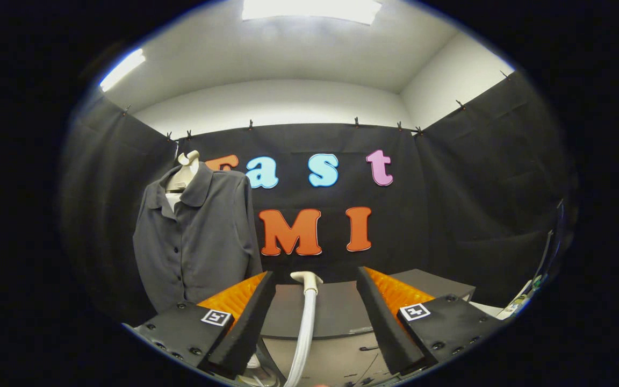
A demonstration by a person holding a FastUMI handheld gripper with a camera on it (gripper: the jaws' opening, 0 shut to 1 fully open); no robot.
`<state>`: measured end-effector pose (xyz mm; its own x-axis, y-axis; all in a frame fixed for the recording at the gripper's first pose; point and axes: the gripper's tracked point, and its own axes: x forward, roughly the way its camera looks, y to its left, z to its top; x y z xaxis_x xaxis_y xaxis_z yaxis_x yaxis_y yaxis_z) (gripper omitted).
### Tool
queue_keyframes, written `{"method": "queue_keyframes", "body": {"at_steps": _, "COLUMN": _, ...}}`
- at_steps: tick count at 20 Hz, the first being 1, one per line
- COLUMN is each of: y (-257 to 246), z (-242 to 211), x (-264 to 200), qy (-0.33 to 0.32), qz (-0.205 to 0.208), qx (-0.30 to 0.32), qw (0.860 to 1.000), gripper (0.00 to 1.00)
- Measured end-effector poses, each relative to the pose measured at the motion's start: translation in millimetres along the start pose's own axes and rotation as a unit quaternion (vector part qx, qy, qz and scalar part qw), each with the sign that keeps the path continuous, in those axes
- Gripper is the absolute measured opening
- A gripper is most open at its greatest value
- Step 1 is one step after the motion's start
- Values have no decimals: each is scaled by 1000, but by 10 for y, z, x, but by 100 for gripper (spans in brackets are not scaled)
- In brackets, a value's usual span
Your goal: Iron the clothes twice with a garment steamer, once on the left side and once on the right side.
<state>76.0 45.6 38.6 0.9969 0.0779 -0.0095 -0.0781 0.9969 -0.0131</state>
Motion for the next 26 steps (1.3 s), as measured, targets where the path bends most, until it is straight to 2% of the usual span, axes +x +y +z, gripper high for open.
{"method": "queue_keyframes", "body": {"at_steps": 4, "y": 152, "z": 45, "x": 750, "qy": 50, "qz": 30, "qx": -12, "qw": 998, "gripper": 98}}
{"method": "queue_keyframes", "body": {"at_steps": 8, "y": 336, "z": -22, "x": 1500, "qy": 96, "qz": 80, "qx": 17, "qw": 992, "gripper": 98}}
{"method": "queue_keyframes", "body": {"at_steps": 11, "y": 384, "z": -312, "x": 1953, "qy": 156, "qz": 87, "qx": 45, "qw": 983, "gripper": 98}}
{"method": "queue_keyframes", "body": {"at_steps": 17, "y": 59, "z": -1021, "x": 2793, "qy": 242, "qz": 40, "qx": 31, "qw": 969, "gripper": 98}}
{"method": "queue_keyframes", "body": {"at_steps": 21, "y": -161, "z": -1700, "x": 2905, "qy": 342, "qz": 13, "qx": 43, "qw": 939, "gripper": 99}}
{"method": "queue_keyframes", "body": {"at_steps": 26, "y": -168, "z": -2168, "x": 2884, "qy": 424, "qz": 15, "qx": 60, "qw": 904, "gripper": 98}}
